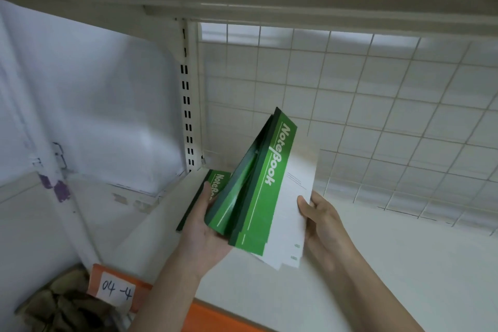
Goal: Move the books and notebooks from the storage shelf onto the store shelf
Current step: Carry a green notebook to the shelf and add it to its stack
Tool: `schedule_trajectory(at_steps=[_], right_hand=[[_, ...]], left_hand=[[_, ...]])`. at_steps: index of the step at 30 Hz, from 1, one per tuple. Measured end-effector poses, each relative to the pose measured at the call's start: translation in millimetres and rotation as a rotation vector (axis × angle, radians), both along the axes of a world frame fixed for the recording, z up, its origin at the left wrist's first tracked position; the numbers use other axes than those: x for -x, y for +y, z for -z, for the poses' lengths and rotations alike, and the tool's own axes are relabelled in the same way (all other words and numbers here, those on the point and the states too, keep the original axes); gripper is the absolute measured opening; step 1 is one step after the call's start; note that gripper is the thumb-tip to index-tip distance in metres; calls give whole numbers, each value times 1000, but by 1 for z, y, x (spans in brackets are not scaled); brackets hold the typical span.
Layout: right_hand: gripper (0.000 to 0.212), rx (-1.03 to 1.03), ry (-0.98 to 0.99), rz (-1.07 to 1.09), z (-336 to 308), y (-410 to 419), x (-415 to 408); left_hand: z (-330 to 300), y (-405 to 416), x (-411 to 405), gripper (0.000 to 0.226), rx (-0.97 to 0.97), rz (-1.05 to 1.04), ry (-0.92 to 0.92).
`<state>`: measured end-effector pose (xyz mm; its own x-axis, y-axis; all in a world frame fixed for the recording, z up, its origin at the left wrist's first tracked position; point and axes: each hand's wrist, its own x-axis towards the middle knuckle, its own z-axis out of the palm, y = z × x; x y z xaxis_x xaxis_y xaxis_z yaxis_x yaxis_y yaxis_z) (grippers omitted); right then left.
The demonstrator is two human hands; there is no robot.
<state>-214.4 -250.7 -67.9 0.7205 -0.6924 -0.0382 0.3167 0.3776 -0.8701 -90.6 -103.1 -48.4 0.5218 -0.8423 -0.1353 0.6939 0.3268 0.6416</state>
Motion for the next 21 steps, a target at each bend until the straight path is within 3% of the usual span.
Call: schedule_trajectory(at_steps=[2, 3, 6, 7, 10, 12, 18, 21], right_hand=[[29, -19, 6, 9, -1, -1, 1], [28, -32, 6, 29, -1, -1, 2], [26, -67, 21, 107, -2, -5, 4], [26, -84, 22, 122, -1, -7, 5], [28, -142, 16, 145, -1, -12, 9], [29, -144, 17, 146, -2, -13, 10], [27, -98, 63, 126, 0, -7, 6], [27, -79, 75, 130, -1, -3, 4]], left_hand=[[8, -3, -2, 38, -3, -172, -153], [14, -5, -6, 31, -96, -331, -364], [38, -7, -23, 24, -633, -779, -1092], [44, -9, -27, 25, -827, -756, -1256], [51, -18, -27, 74, -1411, -309, -1553], [51, -22, -24, 79, -1479, -259, -1617], [46, -20, -27, 38, -1461, -268, -1549], [51, -20, -30, 36, -1086, -363, -1329]])
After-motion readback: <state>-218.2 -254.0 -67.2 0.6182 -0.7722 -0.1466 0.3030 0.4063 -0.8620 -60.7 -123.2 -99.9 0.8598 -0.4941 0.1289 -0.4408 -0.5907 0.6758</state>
